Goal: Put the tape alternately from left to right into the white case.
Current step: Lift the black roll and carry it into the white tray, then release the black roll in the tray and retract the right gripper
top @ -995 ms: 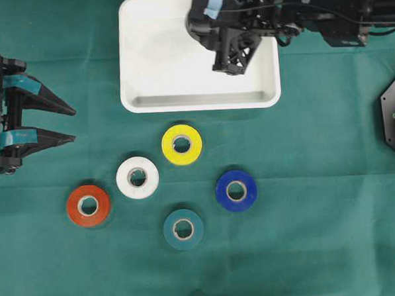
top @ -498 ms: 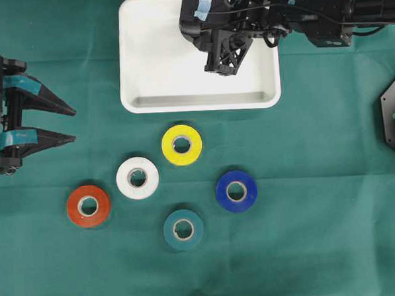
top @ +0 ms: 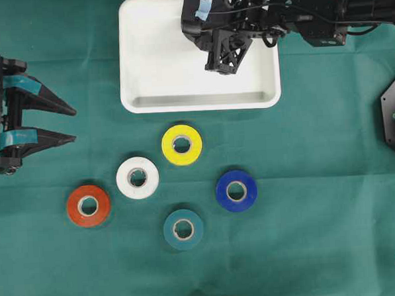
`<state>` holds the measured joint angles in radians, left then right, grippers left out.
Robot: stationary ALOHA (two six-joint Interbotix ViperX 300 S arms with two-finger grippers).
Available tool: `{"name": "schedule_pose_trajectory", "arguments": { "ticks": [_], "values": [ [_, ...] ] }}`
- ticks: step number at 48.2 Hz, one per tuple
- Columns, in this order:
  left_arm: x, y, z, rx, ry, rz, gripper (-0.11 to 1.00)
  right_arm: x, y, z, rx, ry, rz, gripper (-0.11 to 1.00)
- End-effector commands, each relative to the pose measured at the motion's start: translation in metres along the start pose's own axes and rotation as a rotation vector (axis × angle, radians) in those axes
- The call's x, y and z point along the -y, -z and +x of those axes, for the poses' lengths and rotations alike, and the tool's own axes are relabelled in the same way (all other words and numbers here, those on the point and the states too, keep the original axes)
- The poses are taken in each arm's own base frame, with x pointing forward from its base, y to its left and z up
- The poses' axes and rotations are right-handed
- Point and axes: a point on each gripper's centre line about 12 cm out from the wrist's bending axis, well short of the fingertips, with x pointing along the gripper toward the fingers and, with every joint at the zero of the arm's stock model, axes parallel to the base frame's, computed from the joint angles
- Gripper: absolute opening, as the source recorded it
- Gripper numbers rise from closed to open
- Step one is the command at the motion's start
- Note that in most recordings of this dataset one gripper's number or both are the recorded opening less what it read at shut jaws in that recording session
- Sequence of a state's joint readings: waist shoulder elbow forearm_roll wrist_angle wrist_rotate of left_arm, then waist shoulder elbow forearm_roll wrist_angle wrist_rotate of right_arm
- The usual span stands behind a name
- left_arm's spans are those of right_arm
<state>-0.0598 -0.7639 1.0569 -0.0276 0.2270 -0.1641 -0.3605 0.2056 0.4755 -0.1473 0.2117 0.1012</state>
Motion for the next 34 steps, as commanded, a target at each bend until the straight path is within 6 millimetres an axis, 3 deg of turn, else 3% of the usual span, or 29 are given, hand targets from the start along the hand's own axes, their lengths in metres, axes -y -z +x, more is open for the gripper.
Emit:
{"name": "schedule_pose_trajectory", "arguments": {
  "ticks": [1, 12, 16, 23, 25, 29, 34],
  "values": [
    [0.002, -0.006, -0.001, 0.019, 0.007, 0.000, 0.58, 0.000, -0.010, -0.007, 0.037, 0.000, 0.000, 0.01],
    [0.002, -0.006, -0.001, 0.021, 0.007, 0.000, 0.58, -0.003, -0.009, -0.007, 0.031, -0.004, -0.003, 0.03],
    [0.002, -0.007, -0.001, 0.022, 0.007, 0.000, 0.58, -0.005, -0.009, -0.008, 0.027, -0.007, -0.010, 0.17],
    [0.002, -0.006, -0.001, 0.019, 0.007, 0.000, 0.58, -0.007, -0.010, -0.009, 0.033, -0.010, -0.015, 0.60],
    [0.002, -0.006, -0.001, 0.021, 0.007, 0.000, 0.58, -0.007, -0.012, -0.011, 0.038, -0.009, -0.017, 0.67],
    [0.002, -0.006, -0.001, 0.022, 0.007, 0.000, 0.58, -0.007, -0.014, -0.018, 0.049, -0.008, -0.015, 0.61],
    [0.002, -0.006, -0.001, 0.021, 0.007, 0.000, 0.58, -0.006, -0.017, -0.032, 0.072, -0.007, -0.014, 0.61]
  ]
}}
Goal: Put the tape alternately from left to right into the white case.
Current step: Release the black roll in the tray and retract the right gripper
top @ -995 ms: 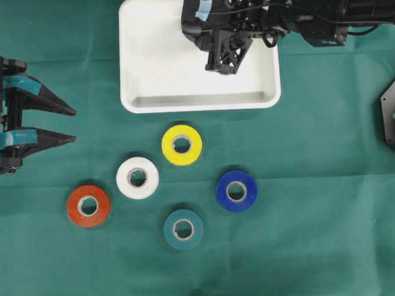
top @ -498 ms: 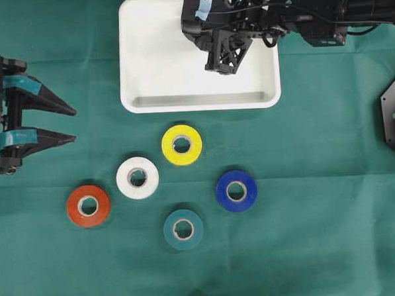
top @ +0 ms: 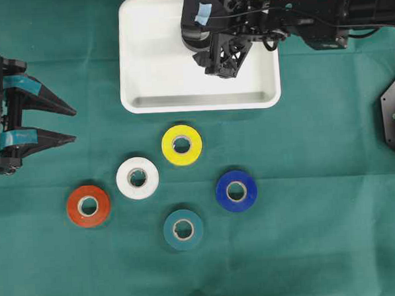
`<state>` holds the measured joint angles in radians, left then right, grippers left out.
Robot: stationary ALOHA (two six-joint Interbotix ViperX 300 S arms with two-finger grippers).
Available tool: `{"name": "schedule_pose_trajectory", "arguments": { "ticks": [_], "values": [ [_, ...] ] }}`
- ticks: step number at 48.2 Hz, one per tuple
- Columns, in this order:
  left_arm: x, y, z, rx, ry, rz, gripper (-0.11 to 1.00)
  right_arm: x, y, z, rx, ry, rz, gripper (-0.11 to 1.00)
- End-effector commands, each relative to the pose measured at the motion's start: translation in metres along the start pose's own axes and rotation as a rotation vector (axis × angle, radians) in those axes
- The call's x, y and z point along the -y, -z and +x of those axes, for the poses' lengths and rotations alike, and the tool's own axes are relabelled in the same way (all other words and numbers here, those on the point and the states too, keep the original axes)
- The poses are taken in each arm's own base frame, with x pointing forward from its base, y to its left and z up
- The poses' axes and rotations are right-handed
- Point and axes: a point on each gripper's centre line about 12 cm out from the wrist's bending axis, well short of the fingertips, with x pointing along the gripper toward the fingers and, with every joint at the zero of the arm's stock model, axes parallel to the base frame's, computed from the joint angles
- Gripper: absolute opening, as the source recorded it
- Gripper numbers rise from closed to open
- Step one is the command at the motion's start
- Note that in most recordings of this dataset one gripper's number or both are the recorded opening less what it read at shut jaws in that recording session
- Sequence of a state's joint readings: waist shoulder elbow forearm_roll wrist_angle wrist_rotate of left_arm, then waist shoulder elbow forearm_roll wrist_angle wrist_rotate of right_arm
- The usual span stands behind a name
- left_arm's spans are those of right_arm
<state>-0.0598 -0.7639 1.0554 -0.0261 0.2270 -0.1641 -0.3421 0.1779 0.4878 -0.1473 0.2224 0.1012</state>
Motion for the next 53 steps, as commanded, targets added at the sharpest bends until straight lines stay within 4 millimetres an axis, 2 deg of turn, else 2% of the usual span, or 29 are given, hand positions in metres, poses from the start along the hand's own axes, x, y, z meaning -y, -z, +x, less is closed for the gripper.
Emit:
{"name": "schedule_pose_trajectory", "arguments": {
  "ticks": [1, 8, 17, 29, 34, 45, 53],
  "values": [
    [0.002, -0.005, -0.001, 0.019, 0.007, -0.001, 0.58, 0.002, -0.017, -0.027, 0.072, 0.004, -0.001, 0.61],
    [0.002, -0.005, -0.001, 0.019, 0.007, -0.001, 0.58, 0.002, -0.006, -0.056, 0.100, 0.004, 0.002, 0.60],
    [0.002, -0.005, -0.001, 0.020, 0.007, -0.001, 0.58, 0.001, 0.024, -0.088, 0.126, 0.001, 0.003, 0.60],
    [0.002, -0.004, -0.001, 0.016, 0.006, -0.001, 0.58, 0.000, 0.064, -0.121, 0.177, -0.006, 0.008, 0.60],
    [0.002, -0.004, -0.001, 0.016, 0.006, -0.001, 0.58, -0.001, 0.074, -0.134, 0.203, -0.007, 0.013, 0.60],
    [0.002, -0.004, -0.001, 0.016, 0.006, -0.001, 0.58, -0.002, 0.080, -0.144, 0.289, -0.016, 0.010, 0.60],
    [0.002, -0.004, -0.001, 0.014, 0.006, -0.001, 0.58, -0.017, 0.081, -0.144, 0.302, -0.057, -0.027, 0.60]
  ]
}}
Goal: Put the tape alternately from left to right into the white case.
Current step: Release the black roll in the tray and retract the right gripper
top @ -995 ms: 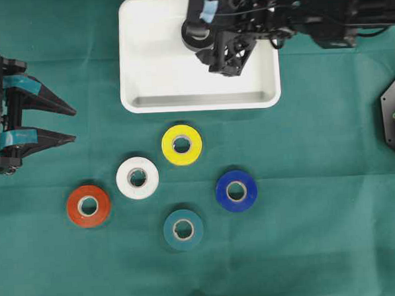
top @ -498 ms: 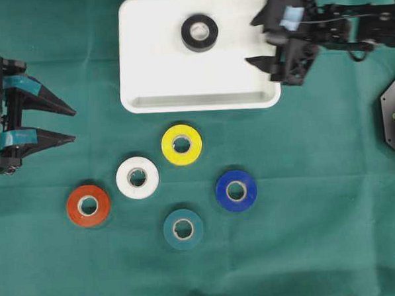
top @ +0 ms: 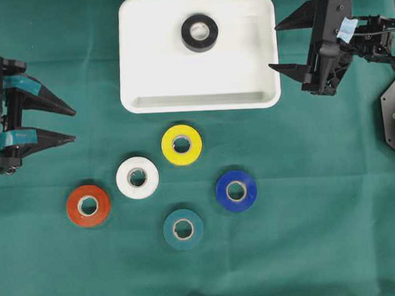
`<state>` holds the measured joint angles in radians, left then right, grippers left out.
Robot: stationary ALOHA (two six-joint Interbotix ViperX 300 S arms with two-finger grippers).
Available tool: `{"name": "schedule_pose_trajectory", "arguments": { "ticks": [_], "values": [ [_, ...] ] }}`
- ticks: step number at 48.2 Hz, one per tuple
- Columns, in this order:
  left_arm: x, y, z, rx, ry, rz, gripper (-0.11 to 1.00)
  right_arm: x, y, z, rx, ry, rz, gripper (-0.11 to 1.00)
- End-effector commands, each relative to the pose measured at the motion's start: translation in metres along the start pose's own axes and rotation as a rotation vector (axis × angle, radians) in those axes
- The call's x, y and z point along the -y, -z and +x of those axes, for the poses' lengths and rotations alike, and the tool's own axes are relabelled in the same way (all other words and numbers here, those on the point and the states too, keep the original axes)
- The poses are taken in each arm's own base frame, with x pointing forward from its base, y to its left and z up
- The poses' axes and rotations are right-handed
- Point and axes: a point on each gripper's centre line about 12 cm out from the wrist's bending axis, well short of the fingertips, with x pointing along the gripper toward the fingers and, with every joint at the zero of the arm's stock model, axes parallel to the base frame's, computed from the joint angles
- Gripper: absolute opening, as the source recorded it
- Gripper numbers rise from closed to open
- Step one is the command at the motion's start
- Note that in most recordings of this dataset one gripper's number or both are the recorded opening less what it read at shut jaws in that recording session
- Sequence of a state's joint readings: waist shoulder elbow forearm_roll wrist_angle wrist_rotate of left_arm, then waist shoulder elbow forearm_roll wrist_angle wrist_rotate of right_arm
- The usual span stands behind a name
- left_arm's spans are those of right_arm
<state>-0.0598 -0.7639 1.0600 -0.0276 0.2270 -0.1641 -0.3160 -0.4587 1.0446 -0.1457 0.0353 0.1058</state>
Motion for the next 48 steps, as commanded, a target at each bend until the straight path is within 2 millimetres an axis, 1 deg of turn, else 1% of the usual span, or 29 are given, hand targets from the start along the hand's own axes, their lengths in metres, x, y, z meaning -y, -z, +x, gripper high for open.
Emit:
{"name": "schedule_pose_trajectory", "arguments": {
  "ticks": [1, 5, 17, 26, 32, 48],
  "values": [
    [0.002, -0.006, -0.001, 0.019, 0.007, 0.000, 0.58, -0.010, -0.007, -0.003, 0.033, -0.032, -0.020, 0.60],
    [0.002, -0.005, -0.001, 0.019, 0.007, 0.000, 0.58, -0.024, -0.006, -0.003, 0.034, -0.075, -0.048, 0.60],
    [0.001, -0.004, -0.001, 0.016, 0.006, 0.002, 0.58, -0.057, 0.000, -0.010, 0.036, -0.180, -0.121, 0.60],
    [0.001, -0.001, 0.000, 0.009, 0.004, 0.002, 0.58, -0.076, 0.004, -0.020, 0.052, -0.246, -0.164, 0.60],
    [0.001, -0.001, -0.001, 0.010, 0.005, 0.003, 0.58, -0.081, 0.005, -0.023, 0.077, -0.268, -0.173, 0.60],
    [0.001, -0.001, 0.000, 0.010, 0.006, 0.004, 0.58, -0.081, 0.004, -0.025, 0.103, -0.273, -0.171, 0.60]
  ]
}}
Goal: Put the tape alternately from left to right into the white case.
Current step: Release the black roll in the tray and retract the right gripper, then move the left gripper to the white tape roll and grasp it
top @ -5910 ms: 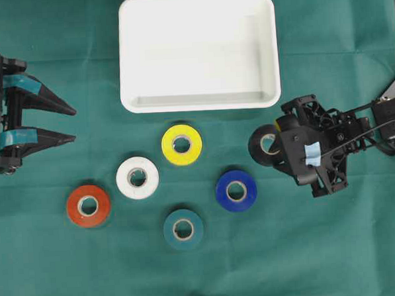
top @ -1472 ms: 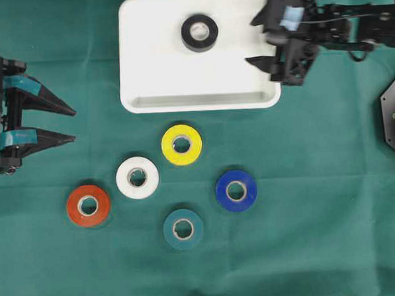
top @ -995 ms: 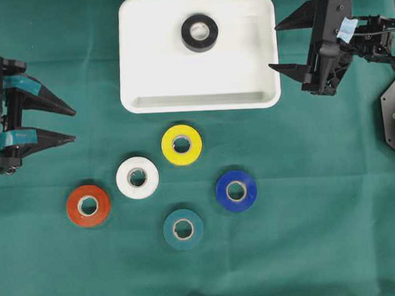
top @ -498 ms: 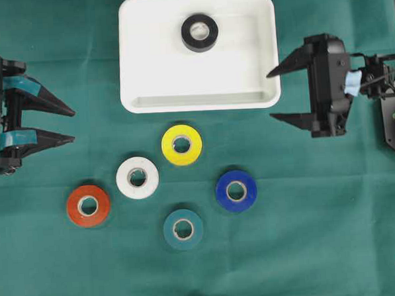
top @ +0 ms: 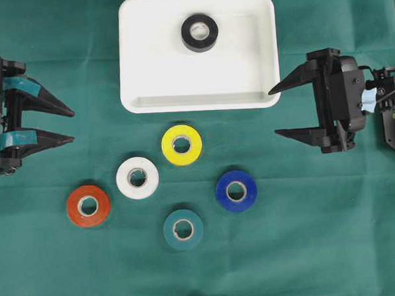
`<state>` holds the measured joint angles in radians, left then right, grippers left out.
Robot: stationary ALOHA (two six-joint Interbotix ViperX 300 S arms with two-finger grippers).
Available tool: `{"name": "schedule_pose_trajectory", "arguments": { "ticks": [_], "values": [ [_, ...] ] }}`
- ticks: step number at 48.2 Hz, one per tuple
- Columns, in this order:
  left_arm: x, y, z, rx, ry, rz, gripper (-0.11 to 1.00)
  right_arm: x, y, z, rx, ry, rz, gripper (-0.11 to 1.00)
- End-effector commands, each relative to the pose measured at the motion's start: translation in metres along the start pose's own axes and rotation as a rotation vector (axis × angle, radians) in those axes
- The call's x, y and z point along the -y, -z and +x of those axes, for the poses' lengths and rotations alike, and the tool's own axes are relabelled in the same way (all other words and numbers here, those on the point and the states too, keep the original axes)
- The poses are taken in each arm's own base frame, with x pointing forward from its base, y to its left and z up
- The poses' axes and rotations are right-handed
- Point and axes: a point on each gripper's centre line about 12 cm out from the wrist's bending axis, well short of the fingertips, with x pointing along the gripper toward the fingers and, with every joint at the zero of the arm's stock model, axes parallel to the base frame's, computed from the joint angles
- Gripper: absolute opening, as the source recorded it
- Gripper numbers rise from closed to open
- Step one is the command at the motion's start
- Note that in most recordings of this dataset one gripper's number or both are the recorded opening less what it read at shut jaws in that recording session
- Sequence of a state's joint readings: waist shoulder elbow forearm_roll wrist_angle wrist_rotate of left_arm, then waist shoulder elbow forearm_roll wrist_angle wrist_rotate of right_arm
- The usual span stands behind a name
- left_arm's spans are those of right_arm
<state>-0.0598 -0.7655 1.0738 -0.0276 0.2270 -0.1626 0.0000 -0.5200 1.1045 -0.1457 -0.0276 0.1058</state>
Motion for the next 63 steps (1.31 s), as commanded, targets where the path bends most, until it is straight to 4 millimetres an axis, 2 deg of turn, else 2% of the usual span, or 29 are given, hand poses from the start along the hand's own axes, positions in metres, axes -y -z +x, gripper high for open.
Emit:
{"name": "schedule_pose_trajectory", "arguments": {
  "ticks": [1, 11, 18, 30, 50, 63],
  "values": [
    [0.003, -0.006, -0.001, 0.023, 0.011, 0.004, 0.58, 0.000, -0.007, -0.001, 0.029, -0.002, 0.001, 0.60],
    [0.026, -0.007, -0.002, 0.067, 0.107, 0.058, 0.58, 0.000, -0.007, -0.001, 0.028, -0.002, -0.001, 0.60],
    [0.036, -0.001, -0.003, 0.072, 0.153, 0.080, 0.58, 0.000, -0.007, -0.001, 0.029, -0.002, -0.005, 0.60],
    [0.038, -0.005, 0.002, 0.084, 0.156, 0.081, 0.58, 0.000, -0.009, -0.001, 0.034, -0.002, -0.004, 0.60],
    [0.040, -0.031, 0.045, 0.050, 0.113, 0.067, 0.57, 0.000, -0.009, -0.001, 0.038, -0.002, -0.001, 0.60],
    [0.036, -0.037, 0.056, 0.039, 0.092, 0.059, 0.57, 0.000, -0.008, -0.001, 0.037, -0.003, -0.004, 0.59]
  ]
}}
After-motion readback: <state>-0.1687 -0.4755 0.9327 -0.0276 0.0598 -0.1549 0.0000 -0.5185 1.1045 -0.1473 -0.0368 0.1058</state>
